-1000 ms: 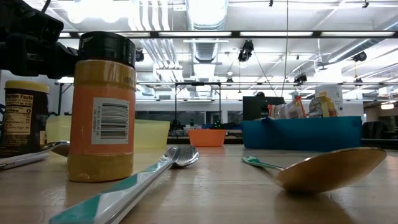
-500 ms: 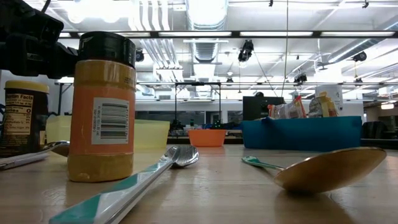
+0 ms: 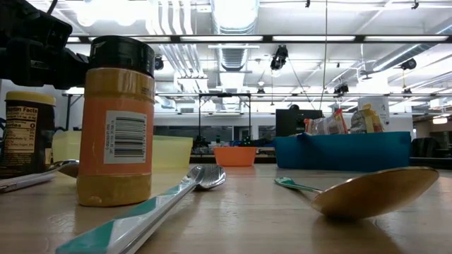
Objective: Pick & Place Food Item
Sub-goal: Put the orange seasoning bottle into the black bin
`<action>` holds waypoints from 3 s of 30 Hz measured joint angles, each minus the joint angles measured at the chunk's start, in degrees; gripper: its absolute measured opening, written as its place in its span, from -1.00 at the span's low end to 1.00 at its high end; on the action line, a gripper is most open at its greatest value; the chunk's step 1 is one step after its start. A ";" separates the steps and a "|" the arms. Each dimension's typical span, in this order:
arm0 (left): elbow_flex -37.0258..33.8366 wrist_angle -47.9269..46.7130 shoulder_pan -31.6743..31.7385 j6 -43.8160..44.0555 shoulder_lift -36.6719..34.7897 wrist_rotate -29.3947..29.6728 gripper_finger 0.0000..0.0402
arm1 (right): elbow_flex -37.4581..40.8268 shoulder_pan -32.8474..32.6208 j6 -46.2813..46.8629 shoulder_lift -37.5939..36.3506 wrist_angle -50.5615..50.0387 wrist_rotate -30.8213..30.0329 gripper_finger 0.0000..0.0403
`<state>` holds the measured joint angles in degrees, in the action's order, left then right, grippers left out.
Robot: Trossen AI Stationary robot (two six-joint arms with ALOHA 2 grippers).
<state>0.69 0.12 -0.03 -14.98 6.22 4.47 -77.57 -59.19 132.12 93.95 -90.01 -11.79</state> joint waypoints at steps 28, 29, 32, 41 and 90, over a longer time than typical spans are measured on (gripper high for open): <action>0.00 0.00 0.00 0.00 0.00 -0.01 -1.00 | 3.90 26.27 -76.56 -11.30 28.51 -35.29 0.66; 0.00 0.00 -0.01 0.00 0.00 0.00 -1.00 | 3.90 27.70 -80.54 -11.46 30.53 -34.17 0.66; 0.00 0.01 -0.02 0.01 0.00 -0.01 -1.00 | 4.04 31.97 -91.32 -11.48 35.77 -30.28 0.66; 0.00 0.00 0.00 0.00 0.00 -0.02 -1.00 | 8.43 42.77 -116.81 -11.45 56.39 -15.22 0.66; 0.00 0.00 -0.02 0.00 2.51 -0.03 -1.00 | 19.93 40.29 -129.73 15.99 124.57 13.59 0.66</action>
<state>0.69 0.12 -0.05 -14.98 8.73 4.44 -57.64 -18.90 2.39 109.95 34.55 1.79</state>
